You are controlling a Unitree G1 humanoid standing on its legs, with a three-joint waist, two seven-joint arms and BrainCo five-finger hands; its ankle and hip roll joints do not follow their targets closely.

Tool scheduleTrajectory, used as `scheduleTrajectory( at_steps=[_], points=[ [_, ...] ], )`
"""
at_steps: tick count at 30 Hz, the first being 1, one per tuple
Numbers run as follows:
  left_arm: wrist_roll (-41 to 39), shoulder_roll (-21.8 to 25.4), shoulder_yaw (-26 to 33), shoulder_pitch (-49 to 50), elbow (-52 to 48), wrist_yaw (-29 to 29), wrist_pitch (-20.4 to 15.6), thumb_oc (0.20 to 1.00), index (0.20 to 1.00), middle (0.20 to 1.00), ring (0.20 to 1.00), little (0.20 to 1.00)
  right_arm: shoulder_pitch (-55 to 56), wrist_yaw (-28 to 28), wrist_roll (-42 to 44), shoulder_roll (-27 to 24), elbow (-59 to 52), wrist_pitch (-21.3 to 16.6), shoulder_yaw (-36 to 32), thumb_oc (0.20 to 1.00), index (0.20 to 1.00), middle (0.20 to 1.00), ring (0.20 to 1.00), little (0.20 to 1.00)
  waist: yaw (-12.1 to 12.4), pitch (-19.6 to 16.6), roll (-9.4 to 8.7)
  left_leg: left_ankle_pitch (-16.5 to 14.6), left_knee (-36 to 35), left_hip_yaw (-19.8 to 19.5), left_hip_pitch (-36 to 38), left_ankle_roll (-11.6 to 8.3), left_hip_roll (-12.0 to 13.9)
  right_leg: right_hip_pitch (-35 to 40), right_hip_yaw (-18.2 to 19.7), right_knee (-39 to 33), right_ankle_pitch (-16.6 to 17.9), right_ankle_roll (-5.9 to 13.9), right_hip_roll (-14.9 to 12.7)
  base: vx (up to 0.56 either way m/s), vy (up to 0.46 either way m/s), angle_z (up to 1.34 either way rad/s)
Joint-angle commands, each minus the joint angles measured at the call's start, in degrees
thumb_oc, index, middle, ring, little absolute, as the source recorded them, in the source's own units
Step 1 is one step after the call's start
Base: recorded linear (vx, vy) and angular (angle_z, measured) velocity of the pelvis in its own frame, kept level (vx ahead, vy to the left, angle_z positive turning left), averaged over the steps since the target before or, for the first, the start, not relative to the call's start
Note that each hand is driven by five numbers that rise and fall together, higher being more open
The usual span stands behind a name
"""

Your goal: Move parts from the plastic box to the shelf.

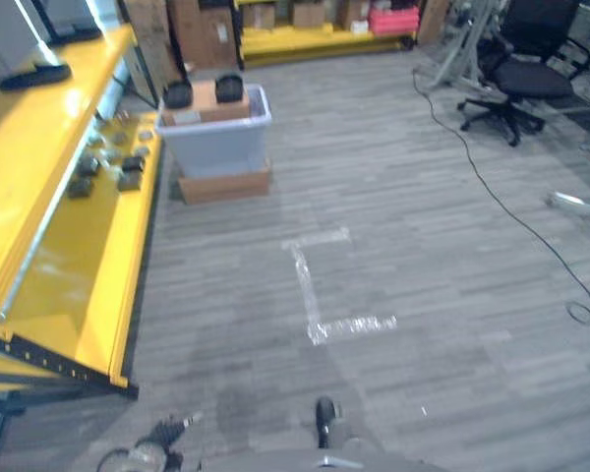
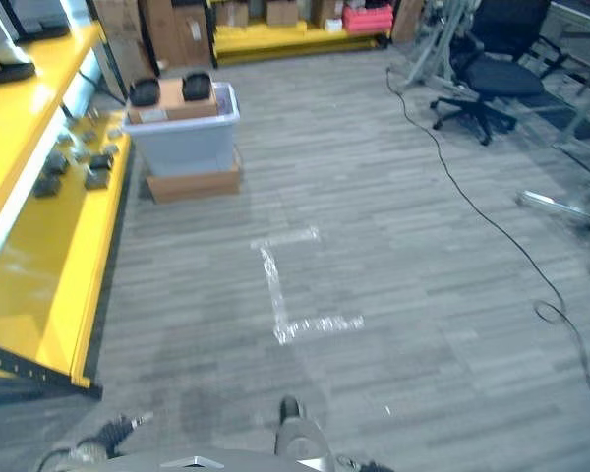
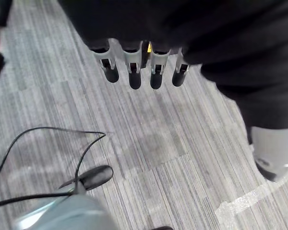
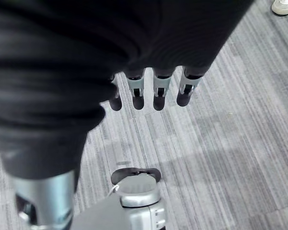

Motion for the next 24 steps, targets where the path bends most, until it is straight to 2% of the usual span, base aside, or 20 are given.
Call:
scheduleTrajectory(
  at_steps=[1,2,4,6,7,8,12,13,14,16,17,20,21,22,23,24],
  points=[
    [0.07,0.29,-0.07,-4.88,-1.13,-0.18,-0.21,1.000,1.000,1.000,1.000,1.000,-3.40,1.01,1.17,-2.74,1.72,-0.07,1.07,1.000,1.000,1.000,1.000,1.000,1.10,2.10,-2.52,3.91,17.52,-1.05,-7.01,-2.36,-3.93,1.56,1.42,1.21,0.14,2.59,-2.33,0.08,-0.115,0.03],
    [-0.47,-0.05,-0.17,-5.11,-1.31,-0.09,-0.16,1.000,1.000,1.000,1.000,1.000,-3.60,1.01,0.52,-2.96,1.72,0.09,1.39,1.000,1.000,1.000,1.000,1.000,1.56,2.73,-3.11,4.56,19.53,-1.27,-8.71,-2.77,-4.35,2.40,0.88,0.77,-0.10,2.32,-2.90,0.16,-0.174,-0.12],
    [-0.43,-0.19,-0.43,-4.76,-1.34,-0.26,-0.02,1.000,1.000,1.000,1.000,1.000,-3.91,0.77,-0.36,-3.19,1.20,0.14,2.06,1.000,1.000,1.000,1.000,1.000,2.79,3.37,-4.12,3.78,16.76,0.61,-12.58,-2.13,-3.61,4.72,0.40,-0.88,-0.88,2.18,-3.65,0.22,-0.128,0.07],
    [-0.45,-0.38,-0.25,-3.93,-1.09,-0.22,0.03,1.000,1.000,1.000,1.000,1.000,-4.40,0.27,-0.05,-3.75,0.31,-0.04,1.95,1.000,1.000,1.000,1.000,1.000,3.85,3.24,-3.78,3.89,8.08,1.37,-14.57,-1.15,-3.02,6.10,0.18,-2.17,-1.52,2.67,-3.37,0.27,-0.039,0.19],
    [-0.37,-0.55,-0.47,-3.60,-0.81,-0.14,0.09,1.000,1.000,1.000,1.000,1.000,-4.51,-0.06,0.28,-3.87,-0.14,-0.22,1.97,1.000,1.000,1.000,1.000,1.000,4.44,3.39,-3.28,5.72,4.25,1.18,-15.02,-1.09,-2.80,6.94,0.14,-2.60,-1.87,2.75,-2.86,0.37,0.001,0.02],
    [-0.24,-0.87,-0.68,-3.14,0.29,0.16,0.29,1.000,1.000,1.000,1.000,1.000,-5.13,-0.80,0.70,-4.34,-1.34,-0.79,2.02,1.000,1.000,1.000,1.000,1.000,5.44,3.80,-2.57,10.24,-0.70,0.78,-17.60,-1.60,-2.33,8.81,0.36,-3.52,-2.60,2.78,-1.99,0.38,0.024,-0.12],
    [-0.11,-0.41,0.05,-2.55,1.41,0.34,0.65,1.000,1.000,1.000,1.000,1.000,-6.15,-1.44,0.38,-4.30,-2.13,-1.03,2.48,1.000,1.000,1.000,1.000,1.000,6.81,3.67,-1.95,13.08,-4.77,0.86,-17.74,-2.01,-1.54,11.51,1.61,-4.06,-4.57,2.75,-0.80,0.30,0.038,-0.37],
    [-0.34,-0.13,0.84,-2.20,1.95,0.59,0.79,1.000,1.000,1.000,1.000,1.000,-6.25,-1.40,0.17,-3.96,-1.92,-0.97,2.55,1.000,1.000,1.000,1.000,1.000,7.47,3.01,-1.84,13.94,-4.19,0.72,-17.59,-2.16,-1.14,13.39,2.06,-3.42,-6.21,2.74,-0.44,0.45,0.127,-0.52],
    [-0.27,0.08,1.47,-1.83,2.32,0.49,0.88,1.000,1.000,1.000,1.000,1.000,-5.98,-1.24,-0.17,-3.69,-1.68,-0.84,2.41,1.000,1.000,1.000,1.000,1.000,7.59,2.34,-2.00,12.75,-3.68,1.21,-16.86,-1.38,-1.23,14.21,2.22,-2.33,-7.63,3.00,-0.54,0.49,0.164,-0.18],
    [0.75,0.58,1.44,-1.77,2.39,0.07,1.12,1.000,1.000,1.000,1.000,1.000,-5.33,-1.17,-0.60,-2.94,-1.81,-0.85,2.08,1.000,1.000,1.000,1.000,1.000,7.46,1.19,-2.83,11.18,-2.82,1.65,-15.90,0.17,-2.02,13.87,2.12,3.30,-7.95,4.31,-1.75,0.36,0.177,-0.20],
    [1.17,1.08,1.17,-2.10,2.11,0.10,1.17,1.000,1.000,1.000,1.000,1.000,-5.18,-1.08,-1.82,-2.72,-1.91,-0.88,2.69,1.000,1.000,1.000,1.000,1.000,7.47,1.08,-3.18,10.03,-2.21,1.73,-15.44,1.16,-2.63,12.30,2.71,8.16,-6.84,5.29,-2.35,0.27,0.173,-0.16],
    [2.74,3.63,-0.69,-5.92,0.21,0.44,1.26,1.000,1.000,1.000,1.000,1.000,-6.21,-0.78,-5.78,-3.02,-1.68,-0.09,4.78,1.000,1.000,1.000,1.000,1.000,6.31,2.35,-3.28,7.73,-2.07,1.49,-12.26,3.20,-3.18,4.60,4.39,21.91,-0.45,7.58,-3.04,0.24,0.156,-0.05],
    [2.74,3.63,-0.69,-5.93,0.21,0.44,1.27,1.000,1.000,1.000,1.000,1.000,-6.22,-0.78,-5.79,-3.01,-1.67,-0.09,4.77,1.000,1.000,1.000,1.000,1.000,6.34,2.39,-3.33,7.72,-2.08,1.53,-12.22,3.21,-3.24,4.56,4.44,22.07,-0.55,7.60,-3.10,0.36,0.121,0.11],
    [1.98,4.58,-1.00,-7.88,-1.40,0.95,1.11,1.000,1.000,1.000,1.000,1.000,-6.87,-1.11,-5.31,-3.66,-2.20,-0.02,4.32,1.000,1.000,1.000,1.000,1.000,5.86,2.36,-2.82,7.05,-4.40,1.88,-9.48,3.18,-2.90,1.59,1.71,19.78,-1.28,7.01,-4.39,0.28,0.036,0.36],
    [1.60,4.74,-1.10,-8.95,-1.94,1.29,0.91,1.000,1.000,1.000,1.000,1.000,-7.05,-1.06,-4.85,-3.85,-2.42,-0.13,4.13,1.000,1.000,1.000,1.000,1.000,5.53,2.52,-2.74,6.84,-5.30,1.87,-8.33,2.89,-2.91,1.60,0.38,16.52,-2.13,6.65,-4.98,0.28,0.034,0.22],
    [1.59,4.73,-1.10,-8.97,-1.93,1.29,0.91,1.000,1.000,1.000,1.000,1.000,-7.06,-1.06,-4.85,-3.86,-2.42,-0.13,4.13,1.000,1.000,1.000,1.000,1.000,5.43,2.72,-2.73,6.83,-5.38,1.76,-8.07,2.86,-2.90,1.91,0.25,16.43,-2.17,6.64,-4.97,0.31,-0.080,0.10]
  ],
)
